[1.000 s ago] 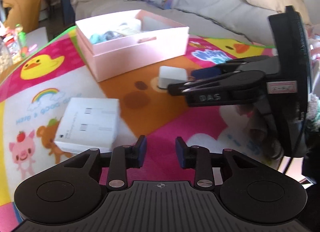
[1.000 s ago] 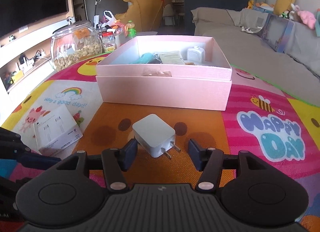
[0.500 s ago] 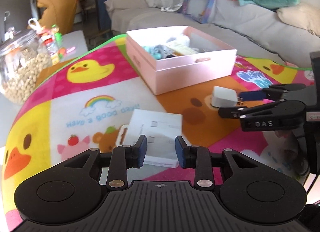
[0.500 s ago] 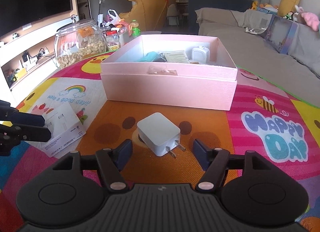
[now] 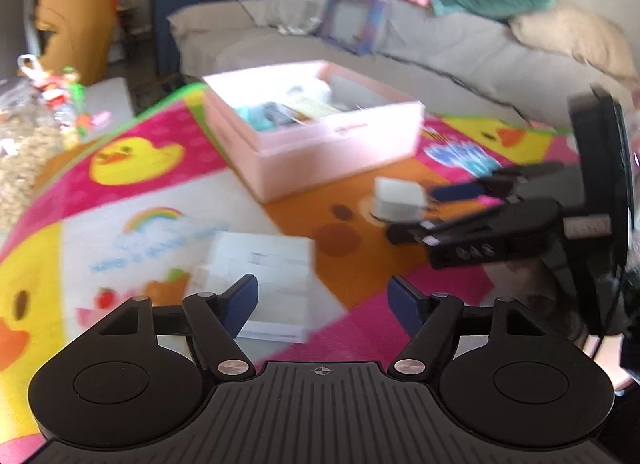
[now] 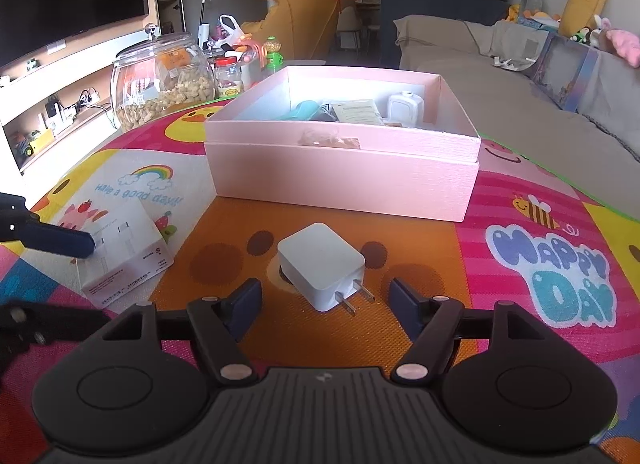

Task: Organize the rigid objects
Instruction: 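Close the right tool on the white charger while the left tool grasps the white USB-C cable box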

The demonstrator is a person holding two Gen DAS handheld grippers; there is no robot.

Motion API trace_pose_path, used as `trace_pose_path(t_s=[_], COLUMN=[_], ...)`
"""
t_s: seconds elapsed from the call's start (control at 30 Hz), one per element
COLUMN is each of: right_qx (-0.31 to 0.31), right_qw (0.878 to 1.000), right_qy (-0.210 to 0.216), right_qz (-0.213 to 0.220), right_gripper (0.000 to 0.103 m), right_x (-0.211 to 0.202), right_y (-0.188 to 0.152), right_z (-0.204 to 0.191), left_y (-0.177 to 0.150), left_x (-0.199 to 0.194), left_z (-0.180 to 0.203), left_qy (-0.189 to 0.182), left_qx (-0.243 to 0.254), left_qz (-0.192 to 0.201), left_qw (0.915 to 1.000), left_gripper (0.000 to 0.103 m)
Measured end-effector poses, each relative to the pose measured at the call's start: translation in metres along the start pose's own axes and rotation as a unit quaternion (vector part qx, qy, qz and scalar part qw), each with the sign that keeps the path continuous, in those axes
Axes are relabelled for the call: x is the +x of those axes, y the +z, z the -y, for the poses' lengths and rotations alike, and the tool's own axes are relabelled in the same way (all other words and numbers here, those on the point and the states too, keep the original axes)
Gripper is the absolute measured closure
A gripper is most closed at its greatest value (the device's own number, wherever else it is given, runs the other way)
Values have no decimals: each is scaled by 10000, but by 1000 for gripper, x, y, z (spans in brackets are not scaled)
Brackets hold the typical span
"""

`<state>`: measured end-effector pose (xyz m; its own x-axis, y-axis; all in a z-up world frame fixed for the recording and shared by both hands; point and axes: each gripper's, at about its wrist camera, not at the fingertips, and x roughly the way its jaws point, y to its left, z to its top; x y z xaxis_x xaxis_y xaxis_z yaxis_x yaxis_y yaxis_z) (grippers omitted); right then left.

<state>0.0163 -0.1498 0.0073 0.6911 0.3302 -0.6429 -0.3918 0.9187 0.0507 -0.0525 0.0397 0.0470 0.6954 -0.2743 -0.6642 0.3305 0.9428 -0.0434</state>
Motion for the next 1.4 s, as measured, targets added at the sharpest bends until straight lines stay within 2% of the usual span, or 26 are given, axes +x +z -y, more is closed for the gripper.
trace_pose_path(t_s=[0.17,0.33,0.57,0.67,0.9,0.97,1.1,1.17,1.23,1.33,1.4], right_qx=[42,8,-26,-24,125,94,38,122,363,562,589], right_qw=[10000,10000,10000,10000,9999,9997,9929,9901,9938,9977,9977], right_qy=[66,50,31,36,-46,-210,-1192,-1392,-1041,-358,-329], right_qz=[10,1,-9,-9,-1,-36,7,118,138,-72,-102], right_gripper=[29,29,28,28,28,28,28,28,28,28,25], right_x=[0,0,-1,-1,-3,-3,-5,-10,-16,-12,-3], right_y=[0,-1,-1,-1,0,1,2,1,0,0,4], right_z=[2,1,0,0,5,10,24,31,37,36,30], left_y=[4,6,1,-1,-5,-6,-11,-15,-18,-17,-17], left_x=[-4,7,31,36,42,41,38,37,36,36,36], left_z=[-38,-52,-24,-17,-9,-6,-6,-4,-2,-4,-4], left_qy=[413,-180,-43,106,371,458,503,560,609,589,565], left_qx=[-635,-1099,-485,-272,-113,-39,-187,-159,-154,-208,-218], left_qz=[72,-42,-339,-271,-104,-134,-85,12,65,60,62], left_qw=[9971,9938,9982,9992,9992,9989,9985,9983,9980,9980,9981], left_gripper=[27,27,27,27,28,28,28,28,28,28,28])
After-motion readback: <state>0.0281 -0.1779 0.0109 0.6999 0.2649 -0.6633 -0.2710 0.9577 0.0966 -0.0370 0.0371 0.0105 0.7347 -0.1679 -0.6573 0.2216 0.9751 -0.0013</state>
